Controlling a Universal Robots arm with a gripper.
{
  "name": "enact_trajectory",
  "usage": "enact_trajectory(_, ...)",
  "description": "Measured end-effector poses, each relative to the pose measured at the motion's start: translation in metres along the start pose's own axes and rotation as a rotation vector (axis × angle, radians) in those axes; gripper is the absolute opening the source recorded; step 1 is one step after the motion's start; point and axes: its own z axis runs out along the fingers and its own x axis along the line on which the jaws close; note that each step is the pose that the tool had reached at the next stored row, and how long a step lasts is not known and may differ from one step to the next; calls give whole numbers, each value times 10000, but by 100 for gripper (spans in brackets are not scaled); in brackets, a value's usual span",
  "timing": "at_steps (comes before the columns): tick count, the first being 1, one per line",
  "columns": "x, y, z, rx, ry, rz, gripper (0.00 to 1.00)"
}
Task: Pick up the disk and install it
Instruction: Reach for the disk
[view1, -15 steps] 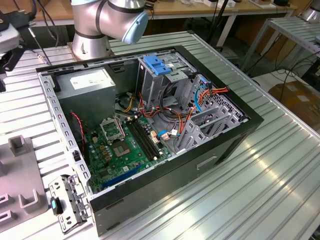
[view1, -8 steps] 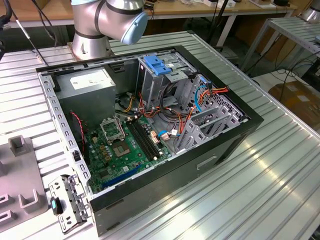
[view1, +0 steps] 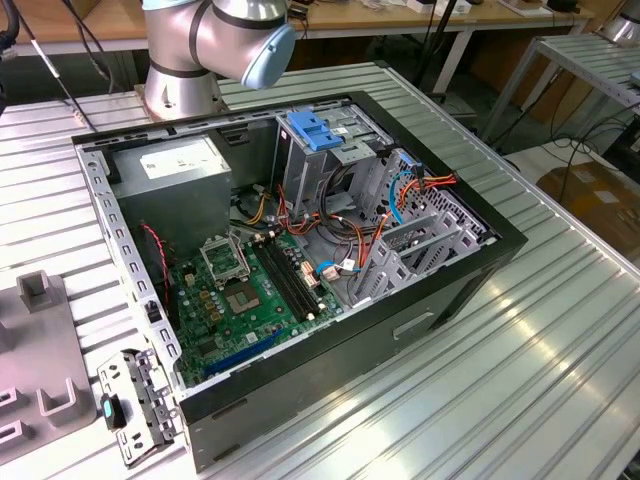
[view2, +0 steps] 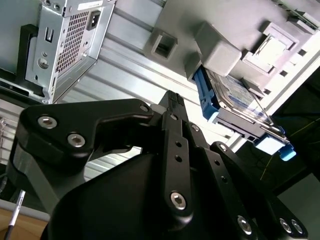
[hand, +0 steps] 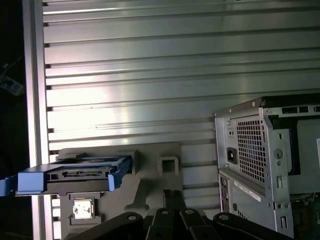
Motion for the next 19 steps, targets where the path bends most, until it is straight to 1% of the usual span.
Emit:
enact_trajectory(1,11,-1,-1,1,1,-1,11)
enact_trajectory(3,66,-5,-2,1,1,-2,11)
enact_trajectory(11,243,-19,-7,0,0,-2,11)
enact_trajectory(15,400,-28,-11,0,1,-2,11)
enact_trajectory(16,496,-28,-13,0,1,-2,11)
enact_trajectory(19,595,-26,-15,0,0,-2,11)
